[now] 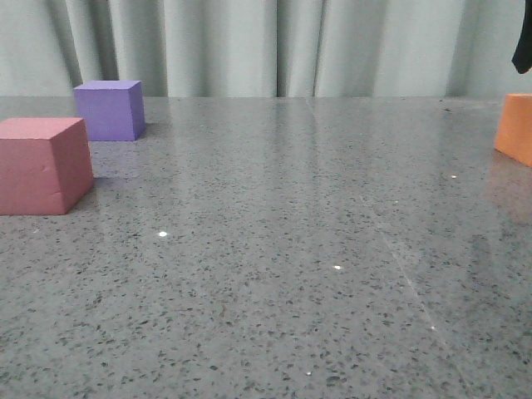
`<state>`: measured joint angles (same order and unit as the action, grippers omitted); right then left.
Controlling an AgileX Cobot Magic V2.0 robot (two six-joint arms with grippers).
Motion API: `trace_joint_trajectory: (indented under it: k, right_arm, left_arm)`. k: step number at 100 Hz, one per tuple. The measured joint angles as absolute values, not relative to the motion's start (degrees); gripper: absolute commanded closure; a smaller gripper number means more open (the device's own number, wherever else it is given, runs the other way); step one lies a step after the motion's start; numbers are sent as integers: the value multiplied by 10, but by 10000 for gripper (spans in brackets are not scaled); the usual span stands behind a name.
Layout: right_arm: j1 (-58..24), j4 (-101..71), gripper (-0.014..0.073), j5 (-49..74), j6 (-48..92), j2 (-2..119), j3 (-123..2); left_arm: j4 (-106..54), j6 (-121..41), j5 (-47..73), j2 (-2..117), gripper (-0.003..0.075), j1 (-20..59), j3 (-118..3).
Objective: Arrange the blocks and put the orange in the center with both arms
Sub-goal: 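Lower the right gripper onto the orange cube and close on it, then carry the orange cube with the right gripper to the table center and release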
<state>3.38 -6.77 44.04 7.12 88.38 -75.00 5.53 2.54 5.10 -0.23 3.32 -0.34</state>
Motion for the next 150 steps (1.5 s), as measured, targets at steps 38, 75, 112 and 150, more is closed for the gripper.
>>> trace_joint_trajectory:
  k: [38, 75, 112, 150]
  right_arm:
    - [34, -66, 13, 440, 72, 906, -750]
    - [34, -66, 34, 435, 74, 967, -750]
    - [34, -64, 395, 435, 74, 971, -750]
    - [21, -64, 411, 496, 46, 963, -769]
  left_arm:
    - [55, 25, 51, -2, 739, 33, -3]
    - [55, 25, 51, -2, 739, 33, -3]
    - [55, 25, 51, -2, 739, 33, -3]
    - [55, 25, 51, -2, 739, 33, -3]
